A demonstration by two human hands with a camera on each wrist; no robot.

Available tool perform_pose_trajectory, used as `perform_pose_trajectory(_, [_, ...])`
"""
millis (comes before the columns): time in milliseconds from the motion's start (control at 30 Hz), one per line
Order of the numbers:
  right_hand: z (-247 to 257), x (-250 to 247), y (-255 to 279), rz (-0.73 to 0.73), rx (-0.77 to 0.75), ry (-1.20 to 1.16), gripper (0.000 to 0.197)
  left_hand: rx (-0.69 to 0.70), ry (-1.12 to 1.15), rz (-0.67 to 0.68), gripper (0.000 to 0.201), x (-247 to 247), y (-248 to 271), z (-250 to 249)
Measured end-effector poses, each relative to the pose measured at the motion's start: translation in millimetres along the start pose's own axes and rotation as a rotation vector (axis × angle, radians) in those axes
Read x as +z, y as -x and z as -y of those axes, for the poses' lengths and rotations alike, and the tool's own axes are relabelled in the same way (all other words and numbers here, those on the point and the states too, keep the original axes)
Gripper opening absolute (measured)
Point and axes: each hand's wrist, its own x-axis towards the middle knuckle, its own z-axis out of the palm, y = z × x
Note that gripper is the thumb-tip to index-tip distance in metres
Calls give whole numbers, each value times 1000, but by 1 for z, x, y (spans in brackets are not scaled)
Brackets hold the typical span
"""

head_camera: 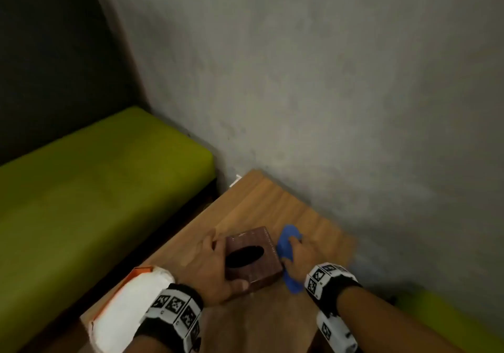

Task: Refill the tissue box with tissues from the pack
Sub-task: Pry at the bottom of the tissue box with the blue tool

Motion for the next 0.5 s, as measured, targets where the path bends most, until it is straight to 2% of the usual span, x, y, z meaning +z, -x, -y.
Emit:
perform_pose_trajectory(100, [-6,17,-17,40,-6,78,89,7,-63,57,138,9,-6,-1])
perform_pose_trajectory(200, [-14,36,-35,75,-66,152,103,14,-80,0,141,21,-8,1])
perform_pose_trajectory(333, [-20,40,-41,69,-50,165,102,-15,-66,-105,139,35,-4,6])
perform_pose_trajectory(433, [-20,39,-37,-15,-87,147,99,-71,18,-151,142,42,-1,7])
perform_pose_trajectory(500, [-23,36,-36,-27,-119,51,80,-102,57,-153,146,44,3,8])
